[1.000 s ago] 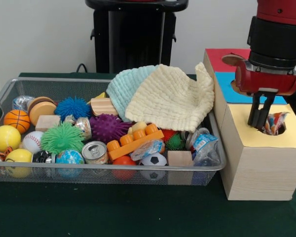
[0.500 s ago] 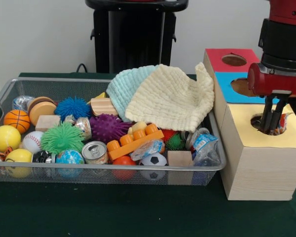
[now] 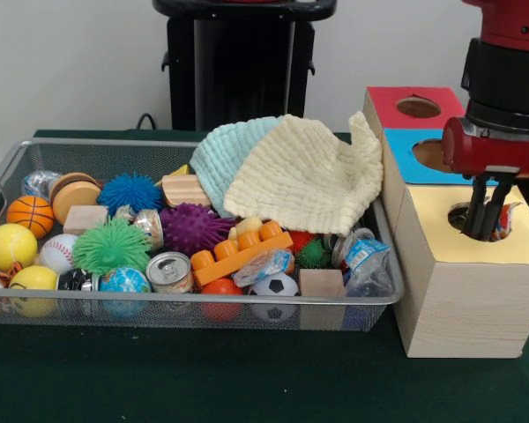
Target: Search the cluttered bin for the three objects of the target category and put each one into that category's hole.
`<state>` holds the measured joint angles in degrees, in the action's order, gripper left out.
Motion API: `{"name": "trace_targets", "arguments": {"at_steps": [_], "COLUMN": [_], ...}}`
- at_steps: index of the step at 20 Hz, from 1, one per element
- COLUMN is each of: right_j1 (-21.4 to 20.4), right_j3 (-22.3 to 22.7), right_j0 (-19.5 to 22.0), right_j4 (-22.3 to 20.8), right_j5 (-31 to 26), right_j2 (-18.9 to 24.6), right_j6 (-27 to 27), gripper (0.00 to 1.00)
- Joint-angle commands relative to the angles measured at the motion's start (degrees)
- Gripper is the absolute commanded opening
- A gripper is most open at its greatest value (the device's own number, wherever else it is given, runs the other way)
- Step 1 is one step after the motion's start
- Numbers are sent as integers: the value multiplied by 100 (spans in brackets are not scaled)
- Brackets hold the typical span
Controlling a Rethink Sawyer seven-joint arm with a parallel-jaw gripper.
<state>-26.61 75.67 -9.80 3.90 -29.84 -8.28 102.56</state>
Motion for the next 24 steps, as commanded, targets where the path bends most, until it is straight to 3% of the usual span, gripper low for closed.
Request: {"name": "trace_targets", "arguments": {"at_steps": [1, 14, 24], "right_j1": [508, 1180, 946], "right_j3": [-166, -677, -505], "right_j0": [140, 219, 319], "right_j4": [44, -18, -26], "right_j5": [172, 457, 343], "right_j2": [445, 457, 542], "right_j6": [772, 660, 544], "gripper": [0, 0, 0]}}
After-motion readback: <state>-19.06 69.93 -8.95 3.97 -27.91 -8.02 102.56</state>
